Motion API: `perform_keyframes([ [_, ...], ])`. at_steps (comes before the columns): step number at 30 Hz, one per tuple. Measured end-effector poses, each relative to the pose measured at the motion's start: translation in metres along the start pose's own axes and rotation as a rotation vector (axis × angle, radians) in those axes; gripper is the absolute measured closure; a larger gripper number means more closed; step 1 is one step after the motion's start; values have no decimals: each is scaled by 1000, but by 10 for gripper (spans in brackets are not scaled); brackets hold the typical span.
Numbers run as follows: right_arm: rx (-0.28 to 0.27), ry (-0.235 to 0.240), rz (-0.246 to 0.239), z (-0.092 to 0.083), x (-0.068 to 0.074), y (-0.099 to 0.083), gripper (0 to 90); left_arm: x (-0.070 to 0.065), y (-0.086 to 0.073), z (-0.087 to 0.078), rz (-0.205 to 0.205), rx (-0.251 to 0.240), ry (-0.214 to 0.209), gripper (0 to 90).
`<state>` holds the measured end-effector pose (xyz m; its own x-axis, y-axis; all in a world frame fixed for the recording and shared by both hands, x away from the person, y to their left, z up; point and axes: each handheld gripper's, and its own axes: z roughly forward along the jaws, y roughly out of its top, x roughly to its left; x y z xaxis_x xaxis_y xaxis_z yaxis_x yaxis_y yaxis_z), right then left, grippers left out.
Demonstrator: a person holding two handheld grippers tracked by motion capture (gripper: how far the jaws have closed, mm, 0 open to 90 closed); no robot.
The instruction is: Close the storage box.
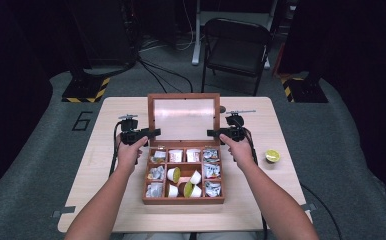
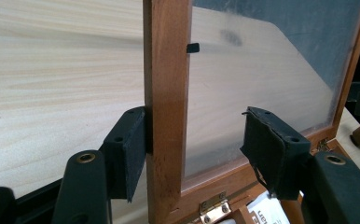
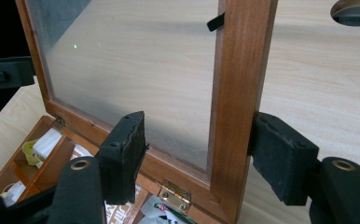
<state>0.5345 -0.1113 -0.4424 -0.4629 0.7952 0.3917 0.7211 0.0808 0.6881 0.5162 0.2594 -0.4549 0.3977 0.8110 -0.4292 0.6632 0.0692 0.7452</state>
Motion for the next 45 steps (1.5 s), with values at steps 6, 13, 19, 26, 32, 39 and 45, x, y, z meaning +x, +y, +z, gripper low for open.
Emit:
perform_keyframes([
  [6,4,-21,-45,-10,12,-1,359,-9,2,-13,14,-41,-20,398],
  [13,-23,-24,-96,-27,24,-3,379,-19,6,-34,41,-97,-76,402],
  [19,-55,-30,-104,-46,34,-5,403,-32,5,-47,95,-96,-54,382],
  [26,-76,-16,-133,-61,40,-8,412,-40,5,-64,146,-103,-58,377],
  [32,-86,-15,-172,-72,47,-11,416,-49,6,-76,172,-91,-60,371],
  [39,-95,-4,-175,-85,55,-13,423,-58,2,-86,208,-59,-48,362],
  [45,-87,-1,-195,-95,58,-18,433,-62,-1,-95,246,-53,-56,346],
])
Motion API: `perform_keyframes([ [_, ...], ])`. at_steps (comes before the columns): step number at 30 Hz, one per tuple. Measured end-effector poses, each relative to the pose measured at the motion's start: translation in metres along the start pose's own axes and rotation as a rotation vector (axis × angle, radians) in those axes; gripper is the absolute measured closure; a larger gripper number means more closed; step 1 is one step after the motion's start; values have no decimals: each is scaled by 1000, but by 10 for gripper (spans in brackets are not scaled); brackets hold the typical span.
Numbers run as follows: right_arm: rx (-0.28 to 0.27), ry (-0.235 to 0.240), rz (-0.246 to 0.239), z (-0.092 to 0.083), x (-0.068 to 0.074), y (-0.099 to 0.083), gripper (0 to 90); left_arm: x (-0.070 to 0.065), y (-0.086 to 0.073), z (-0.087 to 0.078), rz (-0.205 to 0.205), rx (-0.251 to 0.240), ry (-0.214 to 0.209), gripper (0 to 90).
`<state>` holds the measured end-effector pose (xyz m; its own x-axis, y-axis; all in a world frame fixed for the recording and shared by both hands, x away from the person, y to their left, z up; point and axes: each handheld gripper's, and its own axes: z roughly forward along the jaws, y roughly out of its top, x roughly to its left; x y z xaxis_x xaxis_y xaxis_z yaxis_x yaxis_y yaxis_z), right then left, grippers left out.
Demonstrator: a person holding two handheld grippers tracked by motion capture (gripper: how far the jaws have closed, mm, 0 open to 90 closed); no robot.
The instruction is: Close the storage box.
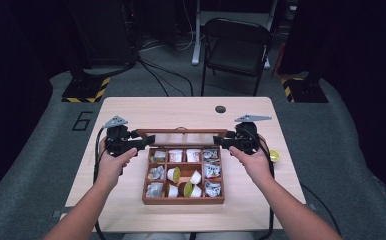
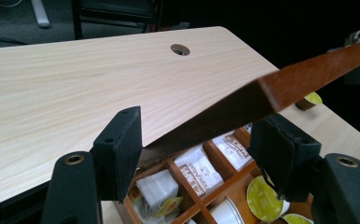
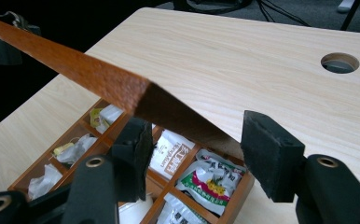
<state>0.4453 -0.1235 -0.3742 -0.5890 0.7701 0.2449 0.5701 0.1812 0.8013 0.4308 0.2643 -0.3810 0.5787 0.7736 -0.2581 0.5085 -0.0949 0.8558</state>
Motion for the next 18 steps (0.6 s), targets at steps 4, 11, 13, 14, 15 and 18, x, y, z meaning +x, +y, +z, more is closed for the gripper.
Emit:
perform_keyframes([
  [4,-6,0,-21,-9,4,0,437,-3,-1,-8,-8,-8,-11,346],
  [11,-18,-9,-72,-22,12,-1,485,-6,-2,-21,17,-9,-18,388],
  [13,-21,-4,-71,-24,13,-3,500,-7,-3,-23,21,-9,-22,399],
  [14,-23,0,-70,-25,13,-4,509,-8,-4,-25,28,-2,-24,406],
  [15,-23,8,-70,-26,14,-6,519,-9,-5,-26,29,-2,-26,415],
  [18,-27,17,-70,-28,16,-10,534,-12,-10,-29,38,-1,-30,428],
])
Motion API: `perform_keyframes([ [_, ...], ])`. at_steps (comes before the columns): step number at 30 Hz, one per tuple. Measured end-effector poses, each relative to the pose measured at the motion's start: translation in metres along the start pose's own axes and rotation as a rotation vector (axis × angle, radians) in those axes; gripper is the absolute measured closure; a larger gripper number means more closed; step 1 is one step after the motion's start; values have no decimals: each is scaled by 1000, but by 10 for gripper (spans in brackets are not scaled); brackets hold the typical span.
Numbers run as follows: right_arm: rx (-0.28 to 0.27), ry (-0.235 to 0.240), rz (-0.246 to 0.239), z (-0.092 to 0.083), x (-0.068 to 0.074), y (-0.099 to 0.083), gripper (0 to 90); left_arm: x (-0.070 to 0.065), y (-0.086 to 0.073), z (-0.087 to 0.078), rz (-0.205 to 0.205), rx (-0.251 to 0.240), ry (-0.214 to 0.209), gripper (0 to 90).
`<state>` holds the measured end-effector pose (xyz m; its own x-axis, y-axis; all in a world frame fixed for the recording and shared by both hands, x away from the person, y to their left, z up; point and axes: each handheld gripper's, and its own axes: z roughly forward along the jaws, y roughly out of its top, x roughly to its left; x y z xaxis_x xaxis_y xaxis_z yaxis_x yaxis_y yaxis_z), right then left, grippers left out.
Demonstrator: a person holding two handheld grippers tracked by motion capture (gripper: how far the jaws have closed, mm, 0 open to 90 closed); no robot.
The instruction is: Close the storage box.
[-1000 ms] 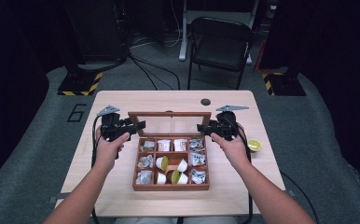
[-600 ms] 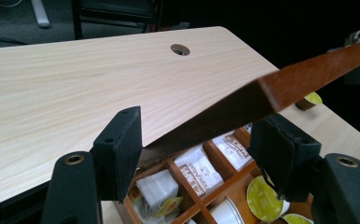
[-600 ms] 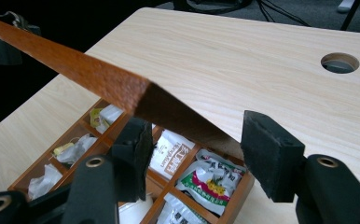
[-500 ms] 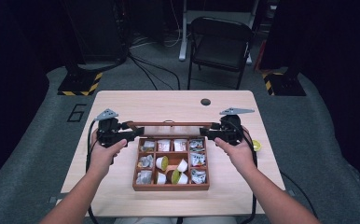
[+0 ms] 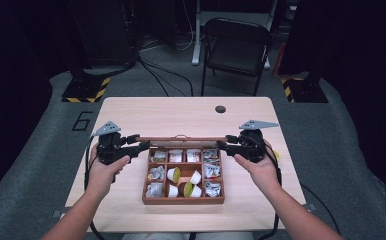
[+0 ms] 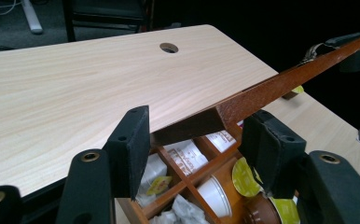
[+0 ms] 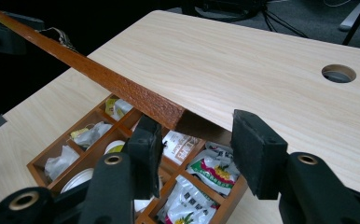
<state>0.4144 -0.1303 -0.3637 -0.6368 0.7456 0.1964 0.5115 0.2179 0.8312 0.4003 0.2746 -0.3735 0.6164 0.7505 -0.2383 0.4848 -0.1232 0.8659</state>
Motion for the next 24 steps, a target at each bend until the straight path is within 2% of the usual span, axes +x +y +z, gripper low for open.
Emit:
perform_keyframes([
  [4,-11,2,-14,-4,5,-7,535,-5,-8,-5,13,-5,0,425],
  [7,-21,-13,-60,-9,11,-16,535,-8,-17,-7,33,-8,0,421],
  [10,-20,-5,-65,-11,16,-26,535,-13,-28,-7,47,-3,8,420],
  [14,-17,-3,-71,-13,20,-39,540,-15,-39,-9,28,2,-3,420],
  [18,-16,4,-62,-14,22,-50,538,-19,-51,-11,26,1,3,419],
  [24,-10,-11,-73,-11,26,-68,534,-22,-69,-12,12,6,6,420],
])
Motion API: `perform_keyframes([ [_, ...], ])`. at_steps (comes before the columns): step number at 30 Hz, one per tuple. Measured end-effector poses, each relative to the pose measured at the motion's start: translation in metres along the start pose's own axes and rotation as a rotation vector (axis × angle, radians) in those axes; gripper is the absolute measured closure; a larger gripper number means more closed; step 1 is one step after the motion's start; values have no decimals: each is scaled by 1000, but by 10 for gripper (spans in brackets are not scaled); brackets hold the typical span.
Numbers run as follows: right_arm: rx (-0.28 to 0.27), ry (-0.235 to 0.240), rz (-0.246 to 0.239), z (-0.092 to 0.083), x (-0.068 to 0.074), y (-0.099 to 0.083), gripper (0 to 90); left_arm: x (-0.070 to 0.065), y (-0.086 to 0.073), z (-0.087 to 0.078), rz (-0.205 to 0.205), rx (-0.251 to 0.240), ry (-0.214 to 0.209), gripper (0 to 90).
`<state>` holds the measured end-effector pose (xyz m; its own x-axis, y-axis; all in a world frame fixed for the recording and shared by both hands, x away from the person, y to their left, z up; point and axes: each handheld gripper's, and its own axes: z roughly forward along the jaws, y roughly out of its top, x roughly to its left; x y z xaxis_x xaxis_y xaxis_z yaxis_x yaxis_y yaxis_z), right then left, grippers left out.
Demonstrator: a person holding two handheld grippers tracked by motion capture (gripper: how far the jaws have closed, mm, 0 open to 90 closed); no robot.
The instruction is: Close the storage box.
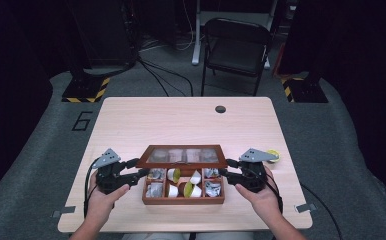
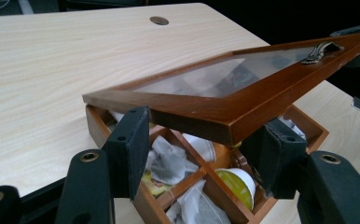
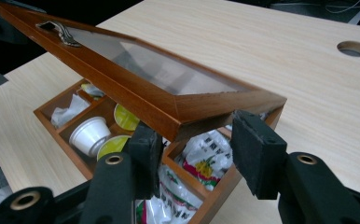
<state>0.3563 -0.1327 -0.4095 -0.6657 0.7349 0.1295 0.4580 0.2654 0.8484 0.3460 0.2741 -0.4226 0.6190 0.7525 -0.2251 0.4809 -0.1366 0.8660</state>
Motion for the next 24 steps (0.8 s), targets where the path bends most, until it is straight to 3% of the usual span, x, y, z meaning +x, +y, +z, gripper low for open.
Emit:
perform_keyframes([
  [14,-7,-2,7,5,5,-28,540,-2,-22,2,11,29,22,421],
  [19,-12,-10,-21,6,6,-33,536,-3,-27,2,13,32,24,421],
  [24,-7,-3,-13,7,8,-38,528,-3,-32,2,-13,44,11,422],
])
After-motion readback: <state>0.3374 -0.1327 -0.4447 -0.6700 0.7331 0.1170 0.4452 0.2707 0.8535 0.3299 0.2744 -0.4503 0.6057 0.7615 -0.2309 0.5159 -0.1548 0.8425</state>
